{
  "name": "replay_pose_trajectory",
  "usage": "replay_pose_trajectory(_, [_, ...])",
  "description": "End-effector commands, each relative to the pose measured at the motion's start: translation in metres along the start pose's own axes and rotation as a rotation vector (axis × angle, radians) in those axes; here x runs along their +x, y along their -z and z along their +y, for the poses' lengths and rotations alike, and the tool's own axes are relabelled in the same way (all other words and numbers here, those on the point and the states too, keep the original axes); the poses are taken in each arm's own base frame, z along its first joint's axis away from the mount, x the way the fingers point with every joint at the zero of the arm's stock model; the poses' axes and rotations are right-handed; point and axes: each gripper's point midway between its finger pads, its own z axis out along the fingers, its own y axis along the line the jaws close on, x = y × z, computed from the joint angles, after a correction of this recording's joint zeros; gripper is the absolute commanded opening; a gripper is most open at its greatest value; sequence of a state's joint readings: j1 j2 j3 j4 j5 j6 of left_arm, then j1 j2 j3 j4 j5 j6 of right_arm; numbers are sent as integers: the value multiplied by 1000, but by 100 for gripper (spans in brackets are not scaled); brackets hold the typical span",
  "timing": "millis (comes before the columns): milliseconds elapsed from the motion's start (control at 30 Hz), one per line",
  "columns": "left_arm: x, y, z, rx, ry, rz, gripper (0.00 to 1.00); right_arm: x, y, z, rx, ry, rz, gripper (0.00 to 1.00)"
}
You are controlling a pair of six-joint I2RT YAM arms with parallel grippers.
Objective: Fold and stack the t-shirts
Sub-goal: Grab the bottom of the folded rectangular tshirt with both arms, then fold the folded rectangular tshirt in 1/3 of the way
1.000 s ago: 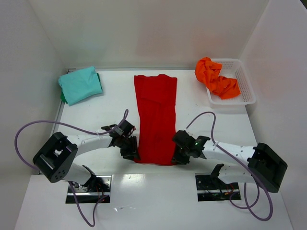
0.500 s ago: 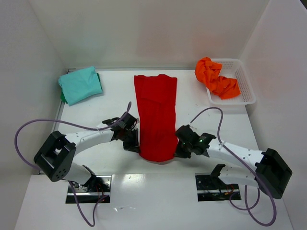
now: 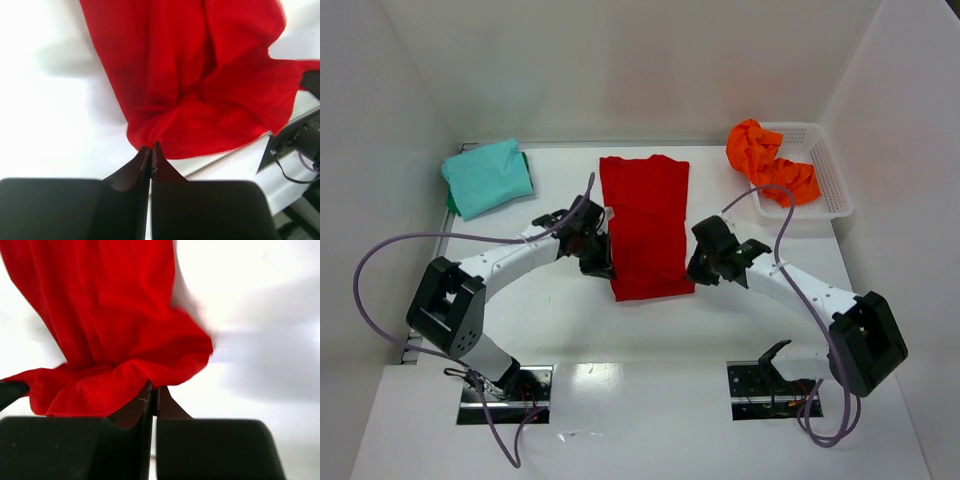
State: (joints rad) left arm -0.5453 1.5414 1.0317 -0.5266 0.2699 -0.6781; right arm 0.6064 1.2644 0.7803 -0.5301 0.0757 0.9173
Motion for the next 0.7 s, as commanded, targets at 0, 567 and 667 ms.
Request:
replay_pose_trajectory(0, [-38,9,-6,9,-65,-65,0,-50,-2,20,-31,64,-125,0])
replay_pose_trajectory(567, [-155,-5,15,-15,-105,-148,0,-144,-55,59,-31,94,-218,0])
replay_pose_trajectory(667, [-166,-13,25,-49,-99,-144,0,-155,-61,61,-30,105,-229,0])
